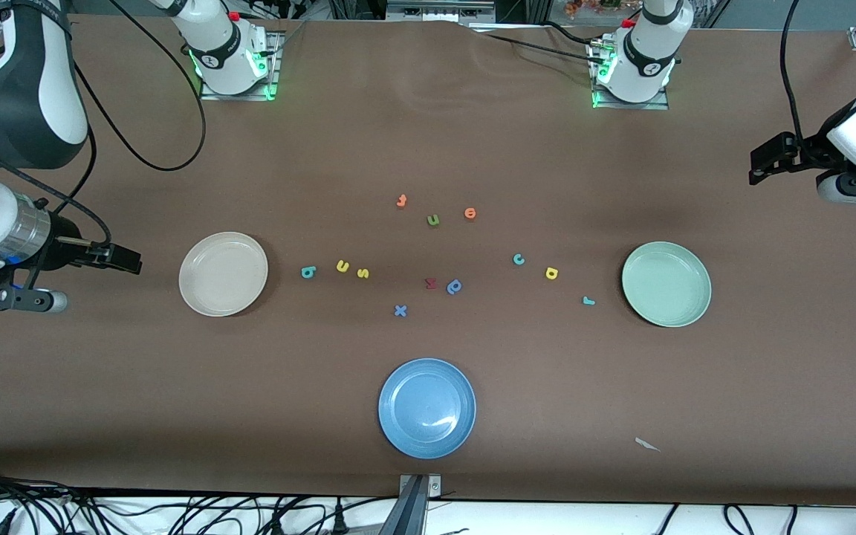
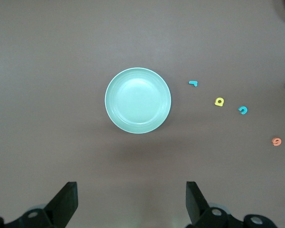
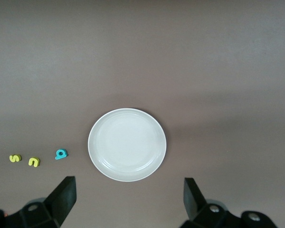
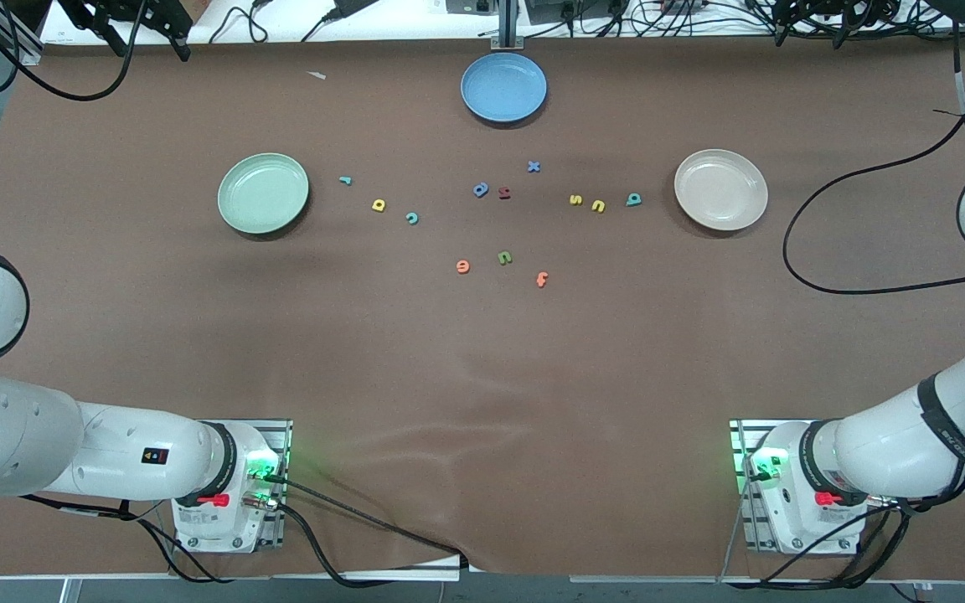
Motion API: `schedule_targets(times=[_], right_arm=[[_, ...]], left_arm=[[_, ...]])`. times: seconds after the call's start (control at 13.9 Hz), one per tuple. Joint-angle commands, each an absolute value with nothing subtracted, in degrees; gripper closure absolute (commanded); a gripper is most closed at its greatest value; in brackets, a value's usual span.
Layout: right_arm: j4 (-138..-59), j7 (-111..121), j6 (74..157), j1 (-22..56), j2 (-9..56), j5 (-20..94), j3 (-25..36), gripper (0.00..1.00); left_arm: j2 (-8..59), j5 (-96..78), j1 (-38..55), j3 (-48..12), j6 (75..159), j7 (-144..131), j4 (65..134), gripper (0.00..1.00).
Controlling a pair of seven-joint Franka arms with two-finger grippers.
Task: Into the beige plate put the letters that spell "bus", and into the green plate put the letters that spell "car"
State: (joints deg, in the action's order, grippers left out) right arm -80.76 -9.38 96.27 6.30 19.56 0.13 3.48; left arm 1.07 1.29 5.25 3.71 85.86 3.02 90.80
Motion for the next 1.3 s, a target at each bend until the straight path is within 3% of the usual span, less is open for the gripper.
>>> schedule_targets(times=[0.0,0.29,0.58,1.23], right_arm=[[-81.21,-9.84,95.62,6.06,18.63,1.05,3.34,0.00],[-81.30,-9.76,95.62,6.06,18.63,1.05,3.34,0.00],[-81.21,-9.76,95.62,6.06,18.63,1.05,3.34,0.00],[-81.30,-9.76,95.62,6.06,18.63,1.05,3.34,0.00]], left_arm=[[1.85,-0.18,5.01,4.13,83.32,4.04,88.86,0.00],[1.58,-0.53,4.75,4.39,77.18,4.13,88.51,0.00],[1.67,-0.79,5.62,4.13,77.08,3.87,85.08,0.00],[1.67,-0.70,5.27,4.13,76.11,3.87,85.25,0.00]])
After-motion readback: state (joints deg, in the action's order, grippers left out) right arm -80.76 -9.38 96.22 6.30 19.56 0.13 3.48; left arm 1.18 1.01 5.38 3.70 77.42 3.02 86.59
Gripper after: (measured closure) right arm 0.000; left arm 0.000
